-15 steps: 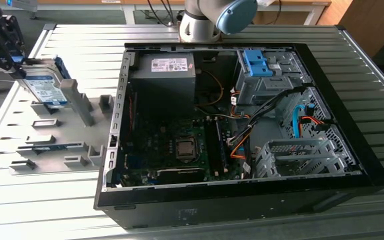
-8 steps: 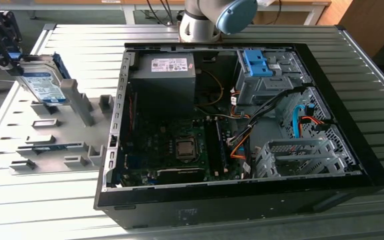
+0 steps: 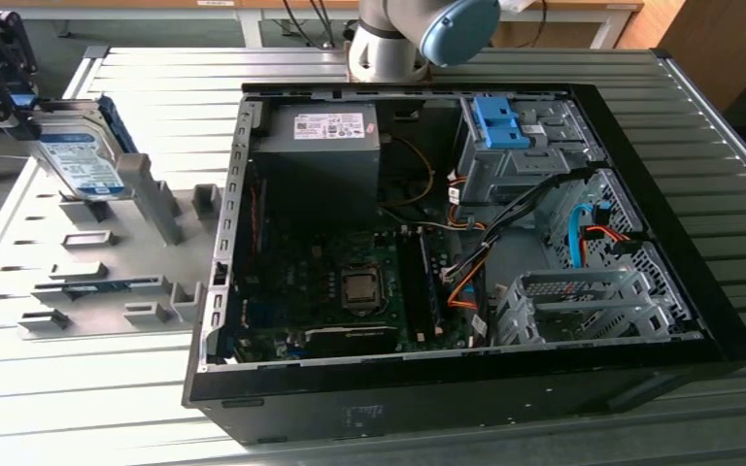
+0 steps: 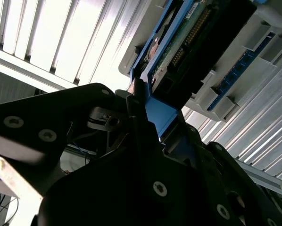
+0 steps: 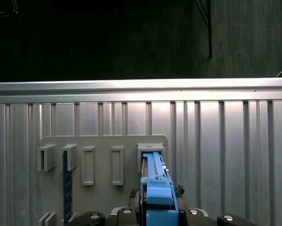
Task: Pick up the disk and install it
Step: 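Pick up the disk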
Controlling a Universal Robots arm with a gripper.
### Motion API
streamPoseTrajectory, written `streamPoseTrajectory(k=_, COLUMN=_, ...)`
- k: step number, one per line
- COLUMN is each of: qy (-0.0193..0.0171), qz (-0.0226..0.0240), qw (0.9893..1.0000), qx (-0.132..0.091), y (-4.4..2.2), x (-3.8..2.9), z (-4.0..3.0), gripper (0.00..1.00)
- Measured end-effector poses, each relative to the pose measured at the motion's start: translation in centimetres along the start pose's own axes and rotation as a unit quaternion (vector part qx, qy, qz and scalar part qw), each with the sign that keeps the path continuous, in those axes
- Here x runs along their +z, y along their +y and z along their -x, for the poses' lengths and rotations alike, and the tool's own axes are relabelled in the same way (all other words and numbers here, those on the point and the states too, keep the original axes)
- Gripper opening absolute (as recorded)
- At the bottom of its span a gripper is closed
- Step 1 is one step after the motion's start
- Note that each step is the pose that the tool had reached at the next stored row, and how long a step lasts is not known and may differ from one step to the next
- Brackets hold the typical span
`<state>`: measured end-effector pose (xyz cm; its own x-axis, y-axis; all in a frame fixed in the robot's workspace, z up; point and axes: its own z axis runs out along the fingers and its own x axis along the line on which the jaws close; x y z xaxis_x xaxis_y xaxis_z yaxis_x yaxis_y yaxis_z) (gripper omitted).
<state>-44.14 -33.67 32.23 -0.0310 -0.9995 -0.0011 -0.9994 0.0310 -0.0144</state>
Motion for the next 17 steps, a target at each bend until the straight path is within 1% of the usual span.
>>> streamPoseTrajectory(k=3, qy=0.0000, qz=0.0000, qw=1.0000, qx=0.000, y=0.00, x=-0.28, z=0.01, gripper=0.36)
streamPoseTrajectory(k=17, qy=0.0000, qz=-0.0001, qw=1.0000, qx=0.000, y=-0.01, x=-0.47, z=0.03, gripper=0.36)
